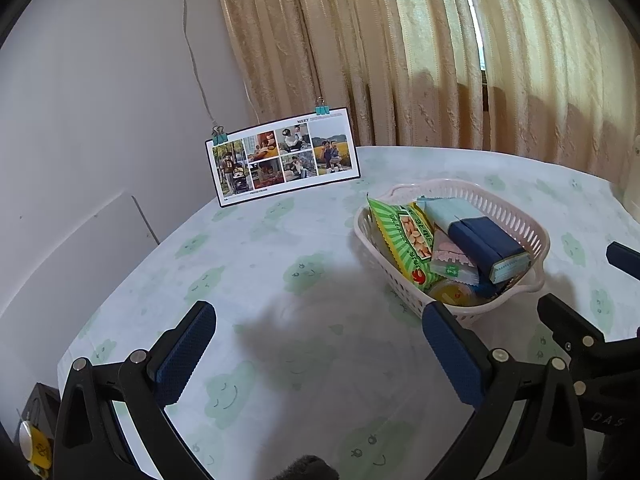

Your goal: Organize snacks

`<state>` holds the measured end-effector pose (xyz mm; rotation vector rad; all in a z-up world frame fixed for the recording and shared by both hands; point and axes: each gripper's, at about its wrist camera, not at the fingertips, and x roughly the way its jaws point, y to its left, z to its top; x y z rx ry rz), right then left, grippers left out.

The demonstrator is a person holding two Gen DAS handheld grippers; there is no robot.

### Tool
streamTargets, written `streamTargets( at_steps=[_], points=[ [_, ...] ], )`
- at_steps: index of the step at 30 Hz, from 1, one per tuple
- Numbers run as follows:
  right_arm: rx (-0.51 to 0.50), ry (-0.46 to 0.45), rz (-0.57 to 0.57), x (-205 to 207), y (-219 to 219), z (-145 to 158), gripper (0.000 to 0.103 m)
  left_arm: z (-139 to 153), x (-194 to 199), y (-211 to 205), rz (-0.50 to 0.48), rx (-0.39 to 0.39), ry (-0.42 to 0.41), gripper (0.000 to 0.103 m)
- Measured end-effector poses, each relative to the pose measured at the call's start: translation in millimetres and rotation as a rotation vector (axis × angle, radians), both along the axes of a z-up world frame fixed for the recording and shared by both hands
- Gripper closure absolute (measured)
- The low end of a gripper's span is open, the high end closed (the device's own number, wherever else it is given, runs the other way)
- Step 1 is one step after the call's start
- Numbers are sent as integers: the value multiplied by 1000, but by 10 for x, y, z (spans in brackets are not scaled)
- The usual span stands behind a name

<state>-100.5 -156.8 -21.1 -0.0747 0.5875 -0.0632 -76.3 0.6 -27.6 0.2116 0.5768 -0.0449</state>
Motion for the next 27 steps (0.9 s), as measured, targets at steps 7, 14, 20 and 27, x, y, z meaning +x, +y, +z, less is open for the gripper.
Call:
streamTargets(
  at_steps=[7,14,20,27],
  points=[
    [-4,3,-6,10,-8,-30,0,-20,3,-26,-4,16,1,0],
    [-6,5,-4,14,-6,-37,0,-36,-14,-60,-6,34,-2,0],
    [-6,6,-6,14,1,-42,0,-47,-26,-92,-11,53,-8,0],
    [-6,7,-3,14,2,-44,0,-52,-93,-146,3,107,-56,0]
  ],
)
